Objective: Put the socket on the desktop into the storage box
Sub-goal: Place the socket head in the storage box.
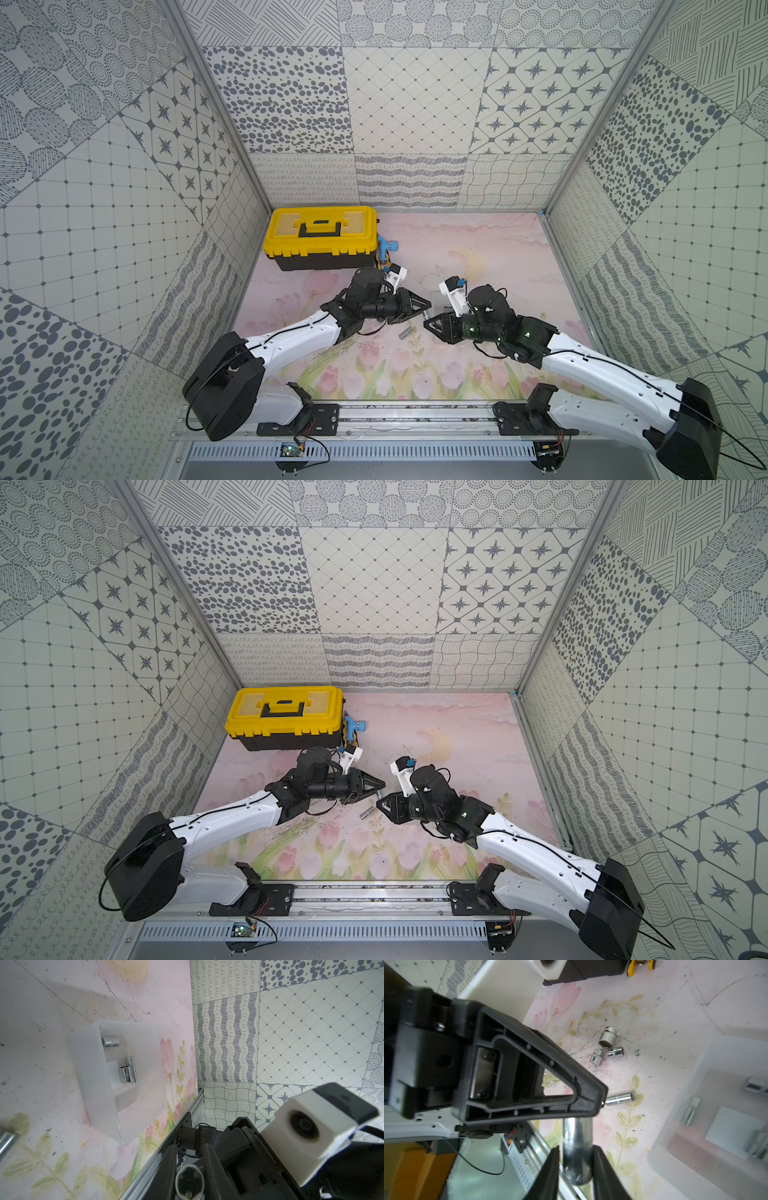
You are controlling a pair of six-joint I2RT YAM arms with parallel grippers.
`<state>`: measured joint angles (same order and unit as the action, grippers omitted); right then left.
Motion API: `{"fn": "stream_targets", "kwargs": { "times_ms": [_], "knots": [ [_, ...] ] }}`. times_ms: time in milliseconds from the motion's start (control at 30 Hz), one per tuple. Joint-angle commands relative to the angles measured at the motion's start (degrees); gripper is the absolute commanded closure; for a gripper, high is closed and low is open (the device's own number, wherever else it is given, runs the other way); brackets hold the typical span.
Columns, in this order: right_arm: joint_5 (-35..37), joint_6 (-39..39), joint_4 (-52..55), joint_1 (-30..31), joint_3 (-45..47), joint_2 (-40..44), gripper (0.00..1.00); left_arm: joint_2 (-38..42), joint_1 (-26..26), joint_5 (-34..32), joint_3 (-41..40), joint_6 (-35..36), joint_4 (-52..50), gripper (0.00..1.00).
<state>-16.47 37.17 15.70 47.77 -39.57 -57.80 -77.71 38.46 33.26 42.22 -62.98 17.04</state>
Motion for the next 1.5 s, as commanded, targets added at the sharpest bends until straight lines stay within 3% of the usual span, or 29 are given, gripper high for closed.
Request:
{"fn": "stream_targets", "kwargs": {
  "times_ms": [0,133,433,533,667,700,733,767,800,833,900,967,1100,1267,1300,1333,1400,1433,1467],
  "knots": [
    [-11.7,3.6,-8.8,-5.7,4.6,2.2,0.47,-1.0,0.1,3.2,-1.4,-1.3,8.4,1.00],
    [-21.6,8.5,-16.8,-12.0,9.8,4.3,0.45,-2.8,0.1,6.4,-2.9,-4.8,15.7,1.00],
    [-25.9,8.6,-18.9,-12.4,10.2,1.6,0.46,-3.4,0.1,7.2,-3.8,-7.3,20.0,1.00],
    [-26.2,9.1,-20.0,-12.3,10.3,0.4,0.55,-3.5,0.1,6.8,-4.2,-8.1,20.8,1.00],
    [-24.1,8.6,-18.7,-12.3,9.7,-0.4,1.00,-4.5,0.3,7.1,-4.5,-8.8,21.5,1.00],
    [-22.1,7.9,-16.8,-12.3,9.5,0.5,1.00,-4.2,0.2,6.1,-4.2,-7.5,16.6,0.88],
    [-19.5,7.2,-14.3,-12.4,9.1,1.6,1.00,-3.4,0.2,4.0,-3.8,-5.1,10.4,0.65],
    [-16.0,6.0,-10.2,-12.6,8.9,2.9,1.00,-1.7,0.3,0.4,-3.1,0.1,1.4,0.49],
    [-12.2,4.8,-6.1,-12.9,8.9,4.4,1.00,0.0,1.3,-4.1,-2.1,4.9,-7.4,0.35],
    [-8.6,3.7,-2.2,-13.1,7.1,5.7,1.00,1.8,3.0,-10.7,-0.6,10.3,-16.9,0.31],
    [-3.8,2.3,3.9,-13.1,5.5,7.3,1.00,3.1,7.9,-22.6,2.1,20.1,-28.5,0.32],
    [0.4,0.8,8.9,-13.1,3.8,8.5,1.00,1.8,12.7,-30.7,3.5,25.1,-35.9,0.34],
    [4.7,-0.9,14.2,-13.1,0.9,7.2,1.00,-2.1,19.8,-37.9,2.7,26.6,-37.8,0.40],
    [5.9,-1.0,15.1,-13.0,-2.9,0.5,1.00,-5.4,24.9,-44.6,3.1,26.4,-38.0,0.39],
    [6.4,-1.4,15.6,-13.0,-4.3,-1.5,0.97,-5.6,25.5,-45.5,2.8,26.6,-37.2,0.37],
    [7.0,-2.0,16.3,-12.8,-5.4,-3.1,0.83,-5.8,26.0,-46.0,2.8,26.6,-36.6,0.36],
    [8.9,-3.2,18.3,-11.9,-7.8,-5.0,0.39,-6.9,26.6,-46.7,3.4,26.6,-36.1,0.35],
    [10.3,-3.5,18.8,-11.1,-8.3,-5.0,0.29,-7.8,27.0,-46.9,4.0,26.6,-36.1,0.35],
    [11.7,-3.6,19.2,-10.3,-8.5,-4.3,0.29,-8.9,27.5,-47.3,4.8,26.9,-36.1,0.35]
  ]
}}
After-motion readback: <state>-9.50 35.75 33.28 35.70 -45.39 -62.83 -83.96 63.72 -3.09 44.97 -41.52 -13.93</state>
